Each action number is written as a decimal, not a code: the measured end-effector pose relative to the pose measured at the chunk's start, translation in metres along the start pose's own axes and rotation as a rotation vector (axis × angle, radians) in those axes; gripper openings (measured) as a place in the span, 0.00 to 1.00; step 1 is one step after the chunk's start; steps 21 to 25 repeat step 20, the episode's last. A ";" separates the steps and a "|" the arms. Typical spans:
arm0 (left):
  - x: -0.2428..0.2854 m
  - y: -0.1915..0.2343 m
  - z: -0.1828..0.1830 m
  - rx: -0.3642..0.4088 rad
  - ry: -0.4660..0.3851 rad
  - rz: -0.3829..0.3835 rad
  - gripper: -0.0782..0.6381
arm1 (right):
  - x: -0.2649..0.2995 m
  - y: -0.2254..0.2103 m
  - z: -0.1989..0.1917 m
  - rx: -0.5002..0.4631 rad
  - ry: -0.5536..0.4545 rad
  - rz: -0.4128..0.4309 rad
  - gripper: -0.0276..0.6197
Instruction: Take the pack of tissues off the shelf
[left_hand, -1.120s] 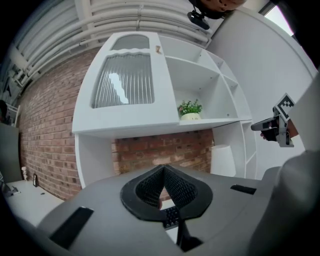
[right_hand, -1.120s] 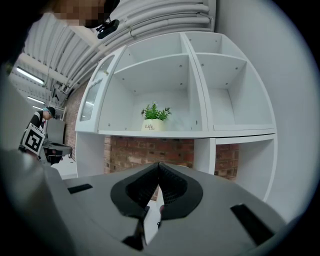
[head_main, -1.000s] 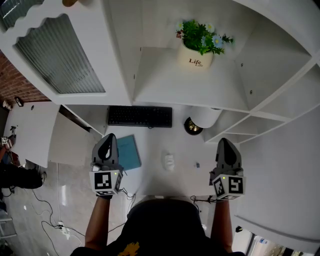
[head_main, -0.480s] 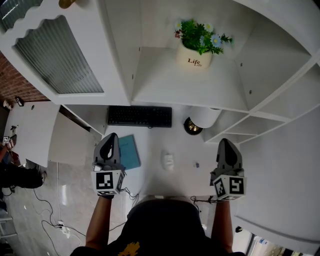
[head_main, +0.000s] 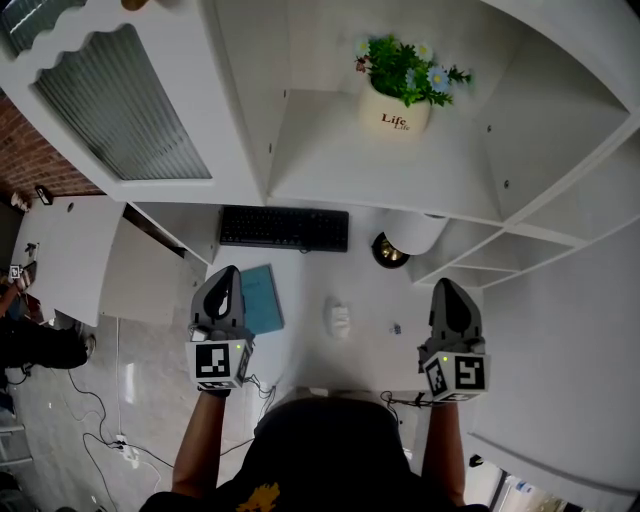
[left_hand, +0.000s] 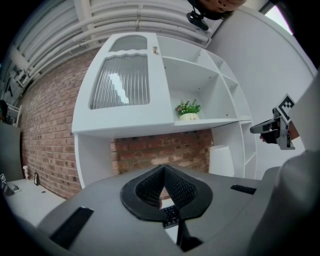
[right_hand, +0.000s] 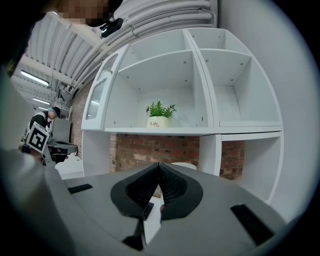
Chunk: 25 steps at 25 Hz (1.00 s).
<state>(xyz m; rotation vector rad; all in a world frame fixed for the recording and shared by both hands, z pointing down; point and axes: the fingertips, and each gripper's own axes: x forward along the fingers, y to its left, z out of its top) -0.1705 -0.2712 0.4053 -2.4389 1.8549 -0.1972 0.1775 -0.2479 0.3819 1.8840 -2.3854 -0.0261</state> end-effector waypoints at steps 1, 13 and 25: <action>-0.001 0.001 0.000 -0.001 0.001 0.004 0.12 | 0.001 0.001 0.000 0.000 -0.002 0.003 0.05; -0.012 0.019 -0.024 0.021 0.064 0.028 0.12 | -0.002 0.020 -0.009 -0.030 0.026 0.030 0.05; -0.018 0.017 -0.034 0.023 0.081 0.023 0.12 | -0.003 0.027 -0.021 -0.028 0.047 0.032 0.05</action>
